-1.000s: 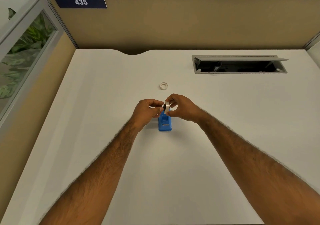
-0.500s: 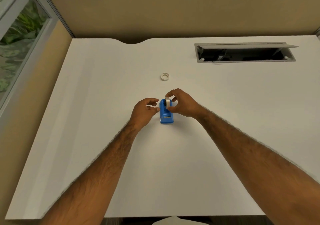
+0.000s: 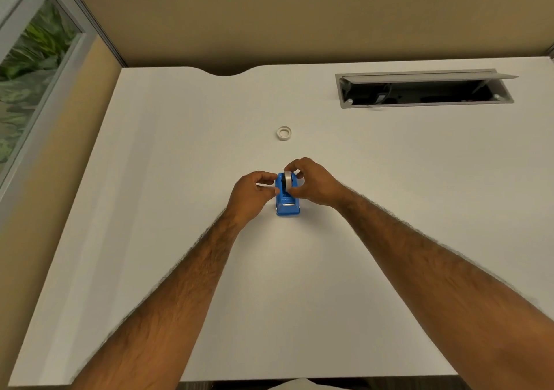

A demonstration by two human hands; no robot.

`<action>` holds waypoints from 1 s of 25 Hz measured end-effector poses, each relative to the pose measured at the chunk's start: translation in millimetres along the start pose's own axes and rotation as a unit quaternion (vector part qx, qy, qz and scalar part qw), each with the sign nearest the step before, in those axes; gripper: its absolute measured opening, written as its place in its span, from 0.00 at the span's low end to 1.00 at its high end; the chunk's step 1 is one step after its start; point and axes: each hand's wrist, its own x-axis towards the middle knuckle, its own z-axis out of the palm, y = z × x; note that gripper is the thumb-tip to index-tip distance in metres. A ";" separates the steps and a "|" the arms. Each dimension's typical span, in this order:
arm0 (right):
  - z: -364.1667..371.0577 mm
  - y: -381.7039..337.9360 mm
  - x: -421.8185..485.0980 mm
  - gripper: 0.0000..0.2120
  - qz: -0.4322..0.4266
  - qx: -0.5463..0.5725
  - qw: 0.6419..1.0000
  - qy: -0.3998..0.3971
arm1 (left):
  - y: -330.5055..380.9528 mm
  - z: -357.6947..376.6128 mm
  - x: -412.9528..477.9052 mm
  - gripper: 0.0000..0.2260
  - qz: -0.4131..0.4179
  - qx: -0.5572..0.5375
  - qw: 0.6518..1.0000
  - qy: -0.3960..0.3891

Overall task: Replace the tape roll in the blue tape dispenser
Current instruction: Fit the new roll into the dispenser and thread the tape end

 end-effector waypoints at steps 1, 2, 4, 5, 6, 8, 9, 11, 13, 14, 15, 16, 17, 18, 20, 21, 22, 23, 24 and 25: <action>0.6 0.9 0.7 0.22 -0.001 0.001 1.000 0.000 | 0.5 0.1 0.7 0.18 0.001 0.000 1.000 0.001; 1.1 1.6 0.6 0.22 -0.001 0.002 1.000 0.000 | 1.0 0.4 1.2 0.18 0.002 0.000 1.000 0.003; 1.7 2.7 0.6 0.23 -0.001 0.002 1.000 0.000 | 1.5 0.9 2.5 0.18 0.009 -0.006 1.000 0.008; 2.3 3.6 0.3 0.23 0.000 0.002 1.000 -0.001 | 1.4 1.5 2.8 0.18 0.018 -0.012 1.000 0.013; 3.1 4.6 0.1 0.23 0.002 0.002 1.000 -0.002 | 1.2 2.0 3.0 0.18 0.030 -0.016 0.999 0.019; 4.8 6.6 -0.8 0.25 0.007 0.003 1.000 -0.001 | 0.3 3.2 2.7 0.17 0.061 -0.018 0.997 0.037; 5.2 7.3 -1.2 0.25 0.009 0.002 1.000 0.000 | -0.5 3.9 2.4 0.17 0.077 -0.017 0.996 0.043; 4.6 7.9 -2.1 0.28 0.010 0.001 1.000 0.001 | -2.5 5.2 2.3 0.17 0.105 -0.014 0.993 0.042; 2.7 7.5 -4.6 0.30 0.013 0.012 1.000 0.004 | -4.7 6.6 3.3 0.17 0.130 -0.006 0.991 0.024; 1.2 7.2 -6.1 0.31 0.013 0.019 1.000 0.005 | -6.0 7.2 4.2 0.17 0.139 0.002 0.990 0.014; -0.1 6.9 -8.1 0.31 0.010 0.024 1.000 0.008 | -7.3 7.9 5.1 0.17 0.143 0.010 0.990 0.005; -1.0 6.7 -10.2 0.31 0.006 0.026 1.000 0.012 | -9.4 8.2 5.6 0.18 0.144 0.018 0.989 -0.002; -1.8 6.7 -12.4 0.29 0.000 0.028 0.999 0.021 | -12.1 8.6 6.0 0.18 0.149 0.023 0.989 -0.009; -2.7 7.0 -14.9 0.26 -0.008 0.030 0.999 0.035 | -15.4 9.5 6.1 0.19 0.160 0.024 0.987 -0.015; -2.8 6.4 -20.0 0.18 -0.030 0.034 0.996 0.075 | -22.0 11.4 6.9 0.22 0.179 0.031 0.983 -0.025; -2.1 5.7 -22.5 0.14 -0.041 0.033 0.994 0.093 | -24.3 13.1 7.8 0.23 0.179 0.040 0.983 -0.028; -0.9 4.7 -24.4 0.12 -0.050 0.031 0.993 0.105 | -26.0 14.4 9.2 0.24 0.175 0.050 0.983 -0.031; 0.5 3.9 -25.5 0.11 -0.054 0.028 0.992 0.109 | -26.8 16.5 10.9 0.25 0.168 0.058 0.984 -0.032; 1.8 3.3 -25.9 0.11 -0.054 0.027 0.992 0.108 | -27.2 18.2 12.5 0.26 0.161 0.062 0.985 -0.032; 3.0 2.7 -25.9 0.12 -0.052 0.026 0.993 0.106 | -27.2 19.8 14.1 0.26 0.155 0.064 0.985 -0.029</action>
